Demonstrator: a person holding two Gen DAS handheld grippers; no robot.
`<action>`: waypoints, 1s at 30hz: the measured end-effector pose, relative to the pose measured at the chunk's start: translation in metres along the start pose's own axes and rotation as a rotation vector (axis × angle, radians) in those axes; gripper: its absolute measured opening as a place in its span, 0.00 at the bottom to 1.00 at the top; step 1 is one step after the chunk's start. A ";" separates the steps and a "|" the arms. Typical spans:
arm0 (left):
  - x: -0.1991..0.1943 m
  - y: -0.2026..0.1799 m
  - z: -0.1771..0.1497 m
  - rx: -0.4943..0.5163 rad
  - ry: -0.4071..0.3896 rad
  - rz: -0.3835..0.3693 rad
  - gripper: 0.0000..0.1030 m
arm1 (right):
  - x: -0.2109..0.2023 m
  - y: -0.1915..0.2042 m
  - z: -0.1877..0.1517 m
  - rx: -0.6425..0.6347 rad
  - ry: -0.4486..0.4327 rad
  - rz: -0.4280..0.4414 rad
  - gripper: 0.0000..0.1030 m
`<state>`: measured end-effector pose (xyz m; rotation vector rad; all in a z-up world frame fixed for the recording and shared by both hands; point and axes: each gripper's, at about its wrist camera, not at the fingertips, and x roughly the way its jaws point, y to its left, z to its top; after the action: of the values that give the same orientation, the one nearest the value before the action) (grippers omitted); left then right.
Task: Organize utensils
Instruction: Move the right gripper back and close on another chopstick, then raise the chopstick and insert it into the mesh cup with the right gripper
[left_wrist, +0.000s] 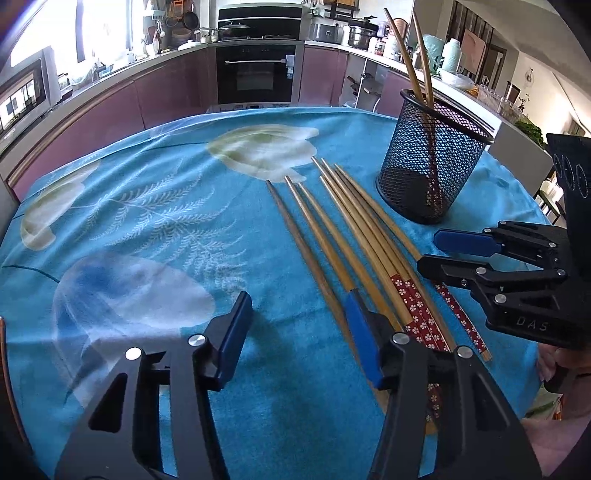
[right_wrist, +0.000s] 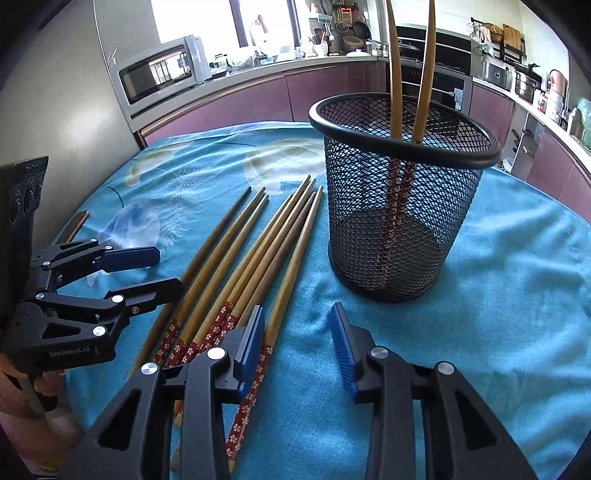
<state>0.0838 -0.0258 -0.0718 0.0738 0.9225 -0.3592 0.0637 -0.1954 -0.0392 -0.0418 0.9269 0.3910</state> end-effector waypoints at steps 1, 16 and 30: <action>0.001 0.000 0.001 0.001 0.001 0.001 0.50 | 0.002 0.002 0.002 -0.007 0.001 -0.008 0.34; 0.013 -0.005 0.012 -0.051 -0.003 -0.028 0.11 | 0.009 -0.009 0.008 0.079 -0.010 0.022 0.07; -0.010 -0.008 0.004 -0.052 -0.046 -0.069 0.08 | -0.011 -0.007 0.005 0.079 -0.047 0.143 0.06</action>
<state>0.0786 -0.0316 -0.0608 -0.0139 0.8894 -0.3994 0.0646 -0.2037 -0.0285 0.1059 0.9009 0.4852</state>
